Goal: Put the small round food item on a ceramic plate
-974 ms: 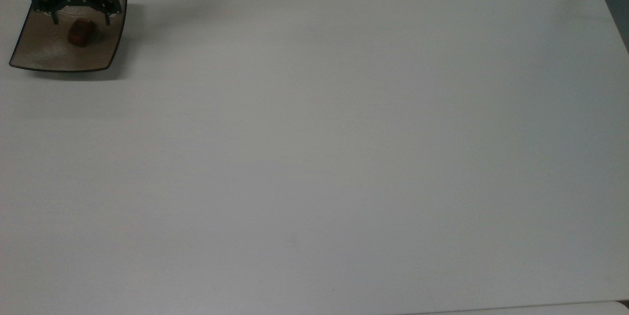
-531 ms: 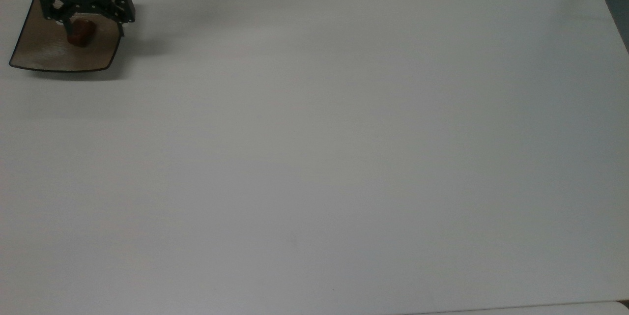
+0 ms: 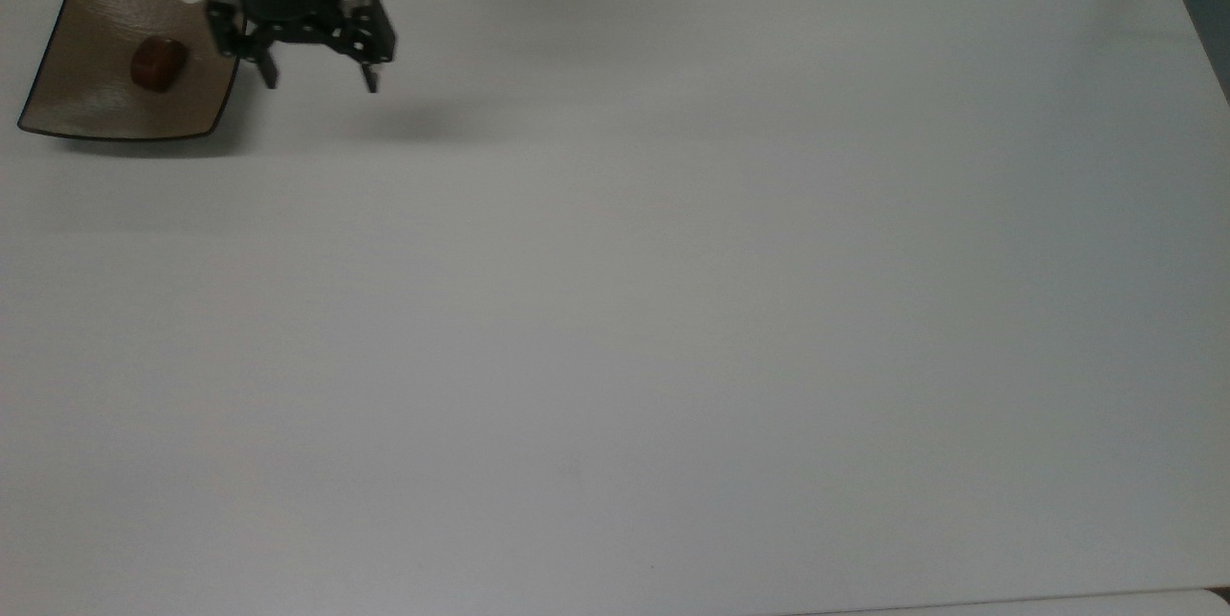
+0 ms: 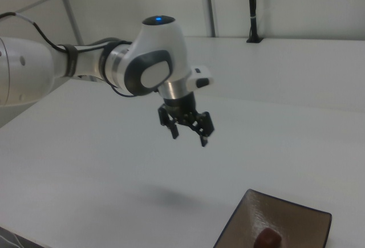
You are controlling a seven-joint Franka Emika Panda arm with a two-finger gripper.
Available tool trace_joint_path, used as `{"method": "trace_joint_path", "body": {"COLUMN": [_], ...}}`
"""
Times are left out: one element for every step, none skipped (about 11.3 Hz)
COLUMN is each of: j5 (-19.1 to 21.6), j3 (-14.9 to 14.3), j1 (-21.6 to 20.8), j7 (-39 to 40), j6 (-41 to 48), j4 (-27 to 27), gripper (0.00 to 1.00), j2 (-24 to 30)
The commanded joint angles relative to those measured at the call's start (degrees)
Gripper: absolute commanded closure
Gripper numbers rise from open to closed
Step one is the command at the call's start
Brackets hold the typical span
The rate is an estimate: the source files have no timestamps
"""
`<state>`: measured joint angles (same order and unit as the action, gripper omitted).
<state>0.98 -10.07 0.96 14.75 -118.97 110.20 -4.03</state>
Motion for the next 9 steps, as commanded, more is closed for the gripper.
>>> {"method": "trace_joint_path", "body": {"j5": [0.9, 0.9, 0.8, 0.5, 0.0, -0.1, -0.2, -0.5, -1.1], "j3": [8.9, 11.9, 13.5, 14.7, 16.0, 16.7, 16.7, 15.4, 12.0], "j1": [-0.6, -1.6, -2.7, -4.8, -6.0, -6.5, -6.8, -6.9, -8.2], "j7": [-12.5, -15.4, -18.3, -21.1, -24.3, -26.8, -26.6, -26.3, -25.7], "j6": [7.2, 8.7, 10.4, 12.4, 14.9, 15.8, 15.4, 15.8, 15.5], "j4": [-4.1, -5.5, -6.9, -8.1, -9.6, -10.5, -10.6, -10.6, -10.5], "gripper": [0.00, 0.00, 0.00, 0.00, 0.00, 0.00, 0.00, 0.00, 0.00], "j2": [1.0, 1.2, 2.1, 2.4, 2.4, 2.4, 2.8, 3.1, 3.4]}}
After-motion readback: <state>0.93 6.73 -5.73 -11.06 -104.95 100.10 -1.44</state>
